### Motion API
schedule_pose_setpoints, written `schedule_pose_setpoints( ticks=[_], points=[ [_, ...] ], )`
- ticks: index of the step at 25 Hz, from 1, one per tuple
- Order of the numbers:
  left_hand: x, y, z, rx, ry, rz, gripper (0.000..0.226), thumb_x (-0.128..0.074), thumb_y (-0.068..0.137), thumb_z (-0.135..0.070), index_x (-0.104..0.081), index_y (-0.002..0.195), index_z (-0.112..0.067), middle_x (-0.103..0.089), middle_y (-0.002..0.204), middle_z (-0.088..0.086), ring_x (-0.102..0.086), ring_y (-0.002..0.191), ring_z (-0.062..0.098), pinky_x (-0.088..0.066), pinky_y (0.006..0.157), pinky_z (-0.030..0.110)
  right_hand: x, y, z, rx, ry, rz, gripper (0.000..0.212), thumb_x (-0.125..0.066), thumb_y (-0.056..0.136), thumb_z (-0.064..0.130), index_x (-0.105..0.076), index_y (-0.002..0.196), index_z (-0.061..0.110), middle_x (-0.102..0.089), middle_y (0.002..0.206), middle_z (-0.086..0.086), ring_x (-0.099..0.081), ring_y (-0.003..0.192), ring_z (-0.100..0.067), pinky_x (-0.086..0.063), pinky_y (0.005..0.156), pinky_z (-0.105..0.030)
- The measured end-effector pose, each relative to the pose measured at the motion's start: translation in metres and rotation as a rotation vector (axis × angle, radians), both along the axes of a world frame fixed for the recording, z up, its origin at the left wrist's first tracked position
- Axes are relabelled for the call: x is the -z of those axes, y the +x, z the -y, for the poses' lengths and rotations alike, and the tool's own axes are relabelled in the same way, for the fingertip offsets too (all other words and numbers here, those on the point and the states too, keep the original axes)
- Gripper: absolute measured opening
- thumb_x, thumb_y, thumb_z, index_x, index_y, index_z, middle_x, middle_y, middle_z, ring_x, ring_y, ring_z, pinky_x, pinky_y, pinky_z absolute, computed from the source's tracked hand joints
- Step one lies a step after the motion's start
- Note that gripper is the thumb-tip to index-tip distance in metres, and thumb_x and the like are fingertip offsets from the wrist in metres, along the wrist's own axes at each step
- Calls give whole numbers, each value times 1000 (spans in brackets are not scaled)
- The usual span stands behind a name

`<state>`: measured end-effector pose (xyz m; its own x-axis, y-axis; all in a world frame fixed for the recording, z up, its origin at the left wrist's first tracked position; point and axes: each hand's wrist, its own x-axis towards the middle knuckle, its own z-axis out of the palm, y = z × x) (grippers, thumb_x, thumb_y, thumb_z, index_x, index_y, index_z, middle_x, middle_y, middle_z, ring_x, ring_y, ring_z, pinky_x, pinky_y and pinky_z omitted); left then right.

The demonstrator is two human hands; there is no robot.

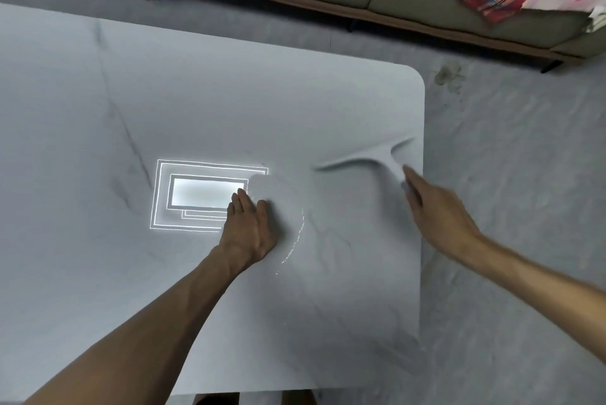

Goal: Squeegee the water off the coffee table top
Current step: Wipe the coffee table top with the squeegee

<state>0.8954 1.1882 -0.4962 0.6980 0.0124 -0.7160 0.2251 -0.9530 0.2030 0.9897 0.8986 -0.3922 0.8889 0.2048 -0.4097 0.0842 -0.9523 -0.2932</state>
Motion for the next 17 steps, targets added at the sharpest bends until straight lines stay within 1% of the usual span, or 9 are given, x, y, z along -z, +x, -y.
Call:
schedule_pose_setpoints(
  ticks=[2, 4, 5, 6, 8, 10, 12, 15, 17],
  points=[
    [1, 0, 3, -1, 8, 19, 50, -34, 87, -13, -31, 136, 1, -8, 149, 45, -11, 142, 53, -14, 118, 48, 10, 55, -16, 92, 22, 21, 37, -36, 103, 22, -44, 139, 12, -66, 108, -23, -63, 91, -36, -47, 78, -36],
    [2, 0, 7, 0, 28, 19, 49, -32, 89, -12, -30, 136, 0, -8, 147, 48, -11, 141, 55, -13, 118, 50, 22, 104, -31, 328, 143, -6, 22, -34, 103, 24, -54, 111, 18, -61, 100, -20, -56, 74, -28, -47, 58, -29],
    [3, 1, 8, 3, 36, 15, 49, -32, 89, -12, -30, 136, 0, -7, 146, 48, -11, 141, 56, -13, 118, 50, 25, 120, -34, 455, 182, -38, 23, -34, 102, 25, -55, 107, 22, -57, 97, -15, -52, 67, -25, -45, 46, -25],
    [3, 1, 9, 6, 40, 9, 49, -32, 89, -12, -29, 137, -1, -6, 146, 49, -10, 141, 57, -12, 118, 51, 29, 128, -34, 515, 173, -63, 27, -33, 101, 24, -55, 117, 25, -57, 99, -13, -50, 65, -23, -43, 43, -24],
    [5, 1, 8, 13, 40, 4, 49, -32, 89, -12, -29, 137, -1, -5, 146, 49, -8, 141, 57, -11, 119, 51, 33, 126, -28, 425, 64, -99, 41, -31, 100, 19, -41, 139, 22, -59, 111, -19, -52, 76, -27, -49, 57, -33],
    [5, 2, 7, 28, 37, 11, 50, -32, 90, -12, -28, 138, -1, -6, 145, 51, -9, 140, 59, -11, 118, 52, 28, 102, -17, 297, -28, -76, 39, -30, 101, 19, -36, 140, 15, -58, 114, -24, -56, 85, -33, -46, 63, -37],
    [4, 2, 7, 34, 35, 20, 50, -31, 90, -11, -27, 138, -1, -7, 143, 52, -10, 138, 61, -13, 118, 54, 22, 59, 1, 260, -60, -70, 40, -31, 103, 21, -35, 142, 12, -62, 112, -23, -62, 93, -39, -45, 71, -38],
    [0, 4, 6, 40, 20, 13, 51, -30, 89, -10, -27, 139, -3, -7, 142, 53, -10, 138, 62, -12, 117, 55, 4, -23, 22, 217, -111, -162, 45, -36, 103, 21, -33, 147, 14, -63, 123, -18, -63, 102, -32, -44, 89, -31],
    [-1, 5, 6, 29, 6, 5, 51, -30, 88, -10, -29, 138, -3, -7, 142, 53, -11, 138, 61, -13, 118, 54, -6, -46, 22, 209, -102, -197, 45, -37, 102, 25, -35, 147, 22, -66, 119, -12, -64, 94, -24, -45, 84, -25]
  ],
)
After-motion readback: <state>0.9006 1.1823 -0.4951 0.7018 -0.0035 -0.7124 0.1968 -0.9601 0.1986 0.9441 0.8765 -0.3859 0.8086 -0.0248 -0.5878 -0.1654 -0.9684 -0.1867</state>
